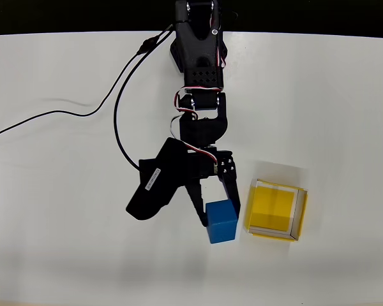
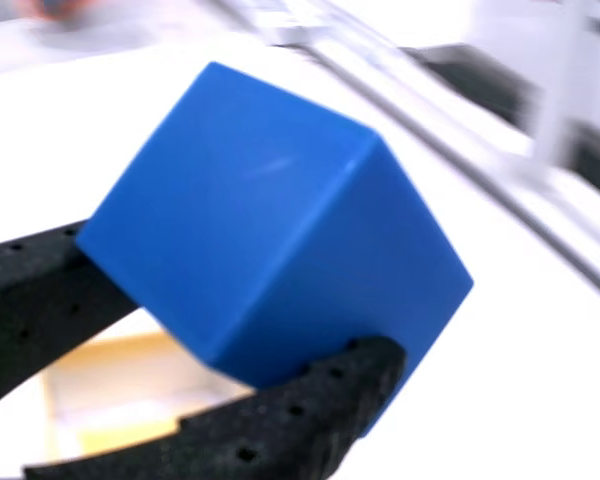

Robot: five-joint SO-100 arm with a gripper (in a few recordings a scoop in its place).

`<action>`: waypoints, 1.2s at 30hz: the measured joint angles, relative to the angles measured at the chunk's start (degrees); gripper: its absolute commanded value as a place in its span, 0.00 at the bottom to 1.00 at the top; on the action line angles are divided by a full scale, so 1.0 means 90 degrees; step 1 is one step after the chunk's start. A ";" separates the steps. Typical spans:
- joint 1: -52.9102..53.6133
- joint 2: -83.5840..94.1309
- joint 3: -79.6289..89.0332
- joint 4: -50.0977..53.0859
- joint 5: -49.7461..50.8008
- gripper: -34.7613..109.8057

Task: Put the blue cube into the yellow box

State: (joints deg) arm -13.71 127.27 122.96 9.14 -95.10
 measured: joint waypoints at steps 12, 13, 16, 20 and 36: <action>-0.1270 -0.2344 -0.2480 0.2090 0.1113 0.38; -0.1357 -0.2539 -0.2666 0.2334 0.1260 0.38; -0.1592 -0.3037 -0.3193 0.2988 0.1680 0.38; -0.1680 -0.3594 -0.3643 0.3477 0.2031 0.38; -0.1738 -0.4922 -0.3789 0.3994 0.2334 0.39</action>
State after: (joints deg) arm -29.36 82.97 88.86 45.09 -74.09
